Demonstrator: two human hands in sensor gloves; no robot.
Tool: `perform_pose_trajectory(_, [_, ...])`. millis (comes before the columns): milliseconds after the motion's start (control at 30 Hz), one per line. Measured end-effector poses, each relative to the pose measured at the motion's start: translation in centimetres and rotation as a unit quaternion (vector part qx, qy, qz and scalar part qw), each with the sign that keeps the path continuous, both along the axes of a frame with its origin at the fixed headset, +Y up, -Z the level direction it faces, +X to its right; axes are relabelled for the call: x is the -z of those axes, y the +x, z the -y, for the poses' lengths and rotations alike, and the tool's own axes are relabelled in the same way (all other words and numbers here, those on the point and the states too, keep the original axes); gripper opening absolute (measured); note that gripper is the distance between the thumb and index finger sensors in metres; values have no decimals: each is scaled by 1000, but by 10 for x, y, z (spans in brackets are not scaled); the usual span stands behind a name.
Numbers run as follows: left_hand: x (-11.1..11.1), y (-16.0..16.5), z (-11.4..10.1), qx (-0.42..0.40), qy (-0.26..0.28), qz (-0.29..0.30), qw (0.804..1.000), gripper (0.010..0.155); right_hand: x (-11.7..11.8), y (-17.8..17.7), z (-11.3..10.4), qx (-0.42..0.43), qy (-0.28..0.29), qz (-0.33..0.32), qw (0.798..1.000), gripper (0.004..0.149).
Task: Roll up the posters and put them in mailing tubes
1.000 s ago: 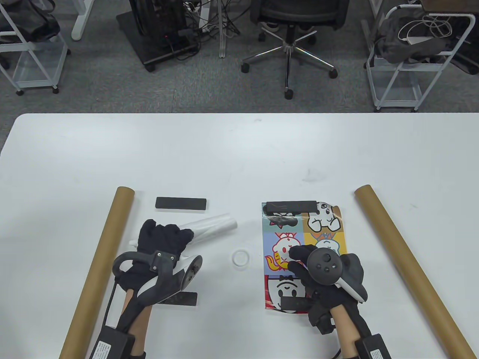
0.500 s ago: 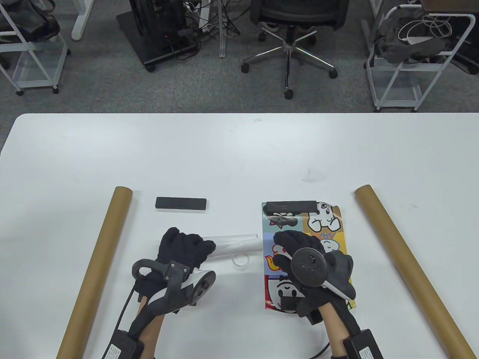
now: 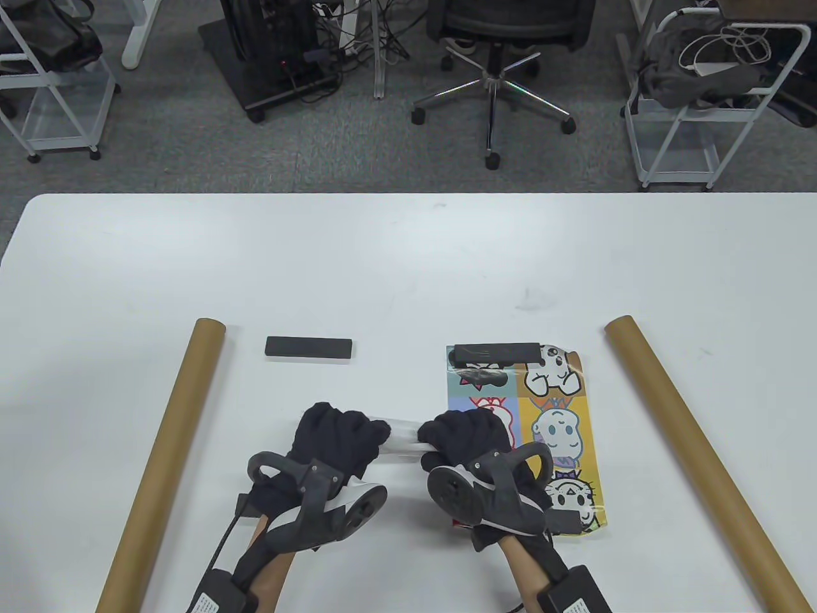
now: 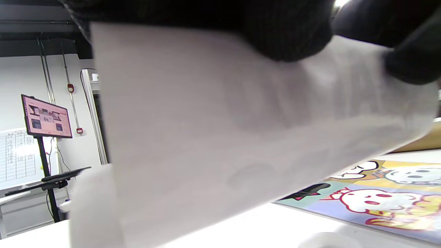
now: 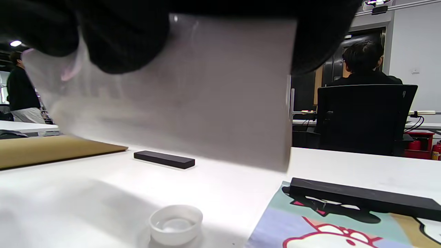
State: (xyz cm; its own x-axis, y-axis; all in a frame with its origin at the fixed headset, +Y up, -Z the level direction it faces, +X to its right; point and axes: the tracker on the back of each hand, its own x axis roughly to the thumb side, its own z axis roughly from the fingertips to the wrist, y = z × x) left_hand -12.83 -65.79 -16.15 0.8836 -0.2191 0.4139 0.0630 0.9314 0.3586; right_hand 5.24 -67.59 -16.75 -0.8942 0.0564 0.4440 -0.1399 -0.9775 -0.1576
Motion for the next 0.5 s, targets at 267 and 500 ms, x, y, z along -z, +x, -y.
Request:
perform_pose_trajectory(267, [-2, 6, 3, 10, -8, 9, 1000, 42, -4, 2, 3, 25, -26, -16, 999, 44])
perform_pose_trajectory(500, [-6, 3, -1, -2, -29, 39, 999, 53, -5, 2, 5, 6, -53, -29, 998, 47])
